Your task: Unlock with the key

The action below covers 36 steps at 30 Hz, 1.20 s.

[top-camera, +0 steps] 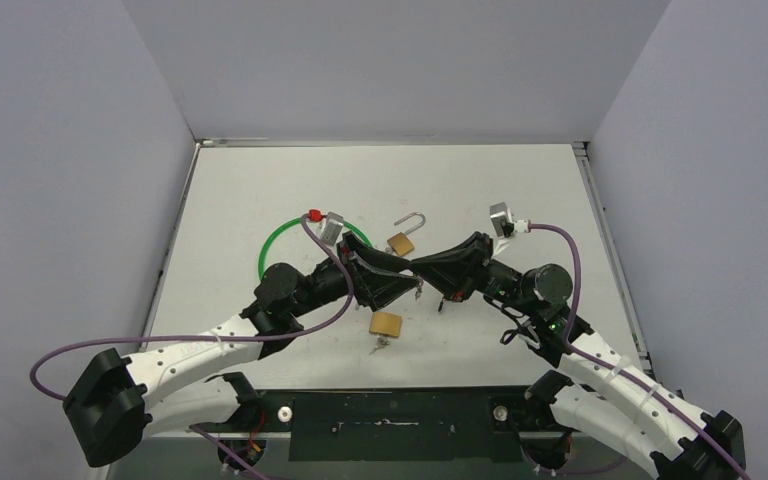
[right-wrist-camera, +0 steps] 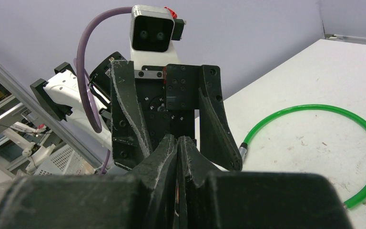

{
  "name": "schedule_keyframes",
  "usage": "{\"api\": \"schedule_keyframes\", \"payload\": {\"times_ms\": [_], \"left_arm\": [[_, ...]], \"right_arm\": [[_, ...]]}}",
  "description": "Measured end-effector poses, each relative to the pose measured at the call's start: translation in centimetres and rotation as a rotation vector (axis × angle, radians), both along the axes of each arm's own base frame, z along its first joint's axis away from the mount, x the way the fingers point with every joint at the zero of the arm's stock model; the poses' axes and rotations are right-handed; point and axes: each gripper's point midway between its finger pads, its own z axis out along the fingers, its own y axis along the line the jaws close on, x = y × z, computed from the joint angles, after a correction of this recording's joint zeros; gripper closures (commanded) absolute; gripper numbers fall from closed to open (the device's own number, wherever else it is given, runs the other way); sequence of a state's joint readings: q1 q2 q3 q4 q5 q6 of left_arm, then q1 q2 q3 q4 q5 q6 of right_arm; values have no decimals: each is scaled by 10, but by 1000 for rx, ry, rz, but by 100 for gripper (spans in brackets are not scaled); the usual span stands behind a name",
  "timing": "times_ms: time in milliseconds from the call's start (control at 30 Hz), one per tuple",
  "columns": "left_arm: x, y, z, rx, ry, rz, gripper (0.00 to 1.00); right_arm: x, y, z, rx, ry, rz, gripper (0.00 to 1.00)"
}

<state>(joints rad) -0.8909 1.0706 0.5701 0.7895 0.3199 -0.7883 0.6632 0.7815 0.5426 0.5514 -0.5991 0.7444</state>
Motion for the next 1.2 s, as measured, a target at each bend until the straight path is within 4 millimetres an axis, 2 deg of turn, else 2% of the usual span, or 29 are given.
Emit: {"api": "schedule_keyframes", "payload": {"times_ms": [100, 233, 467, 600, 733, 833, 867, 900, 1000, 1200], "left_arm": [[0, 3, 2, -8, -6, 13, 42], [0, 3, 1, -5, -9, 12, 55], [-2, -4, -9, 17, -1, -20, 73], [-5, -4, -6, 8, -11, -39, 98], [-10, -4, -2, -3, -24, -62, 100], [-11, -4, -2, -5, -27, -63, 100], [-10, -4, -2, -6, -26, -61, 100], [-9, -4, -1, -7, -25, -56, 100], [-7, -4, -1, -9, -22, -45, 100], [-6, -3, 0, -17, -7, -37, 100]], "right_arm": [[0, 0, 0, 1, 2, 1, 100], [-1, 2, -1, 1, 11, 9, 100], [1, 4, -4, 1, 37, 14, 100], [2, 5, -6, -1, 44, 14, 100], [3, 6, -7, -3, 46, 13, 98], [3, 5, -6, -2, 45, 12, 69], [2, 5, -6, -1, 47, 14, 49], [1, 5, -5, 1, 50, 15, 42], [-2, 3, -2, 9, 44, 15, 34], [-8, -7, 5, 38, 13, -12, 35]]}}
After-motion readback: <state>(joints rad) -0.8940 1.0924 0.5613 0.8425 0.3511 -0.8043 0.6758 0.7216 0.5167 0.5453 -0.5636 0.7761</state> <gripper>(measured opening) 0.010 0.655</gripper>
